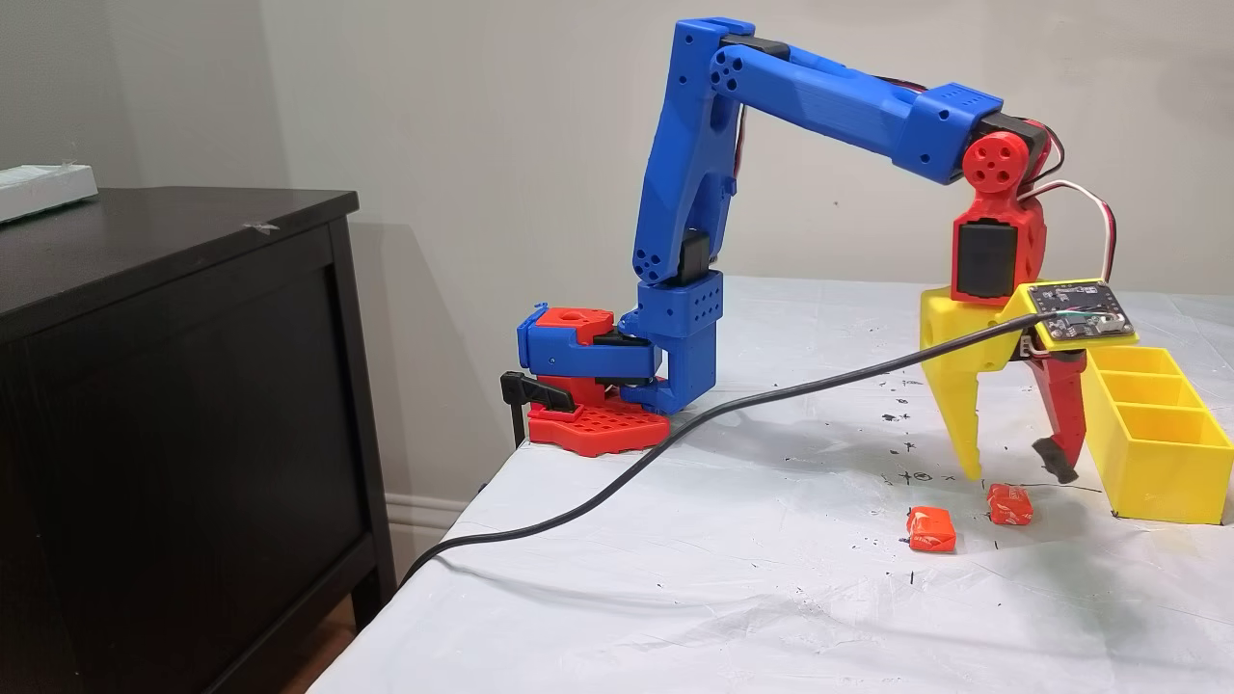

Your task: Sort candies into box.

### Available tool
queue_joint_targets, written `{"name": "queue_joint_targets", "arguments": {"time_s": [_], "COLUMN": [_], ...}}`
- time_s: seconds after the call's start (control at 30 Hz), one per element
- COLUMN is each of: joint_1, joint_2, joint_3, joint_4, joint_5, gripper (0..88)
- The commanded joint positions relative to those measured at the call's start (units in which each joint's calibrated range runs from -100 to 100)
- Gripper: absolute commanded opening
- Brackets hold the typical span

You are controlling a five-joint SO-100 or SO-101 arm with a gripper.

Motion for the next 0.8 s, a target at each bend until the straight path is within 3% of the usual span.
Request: {"name": "queue_joint_targets", "arguments": {"time_s": [0.0, 0.77], "joint_1": [-0.56, 1.43], "joint_2": [0.28, 3.59], "joint_3": [-5.4, -7.13], "joint_4": [-0.59, 2.27], "joint_5": [-0.44, 2.0], "gripper": [22.2, 21.4]}}
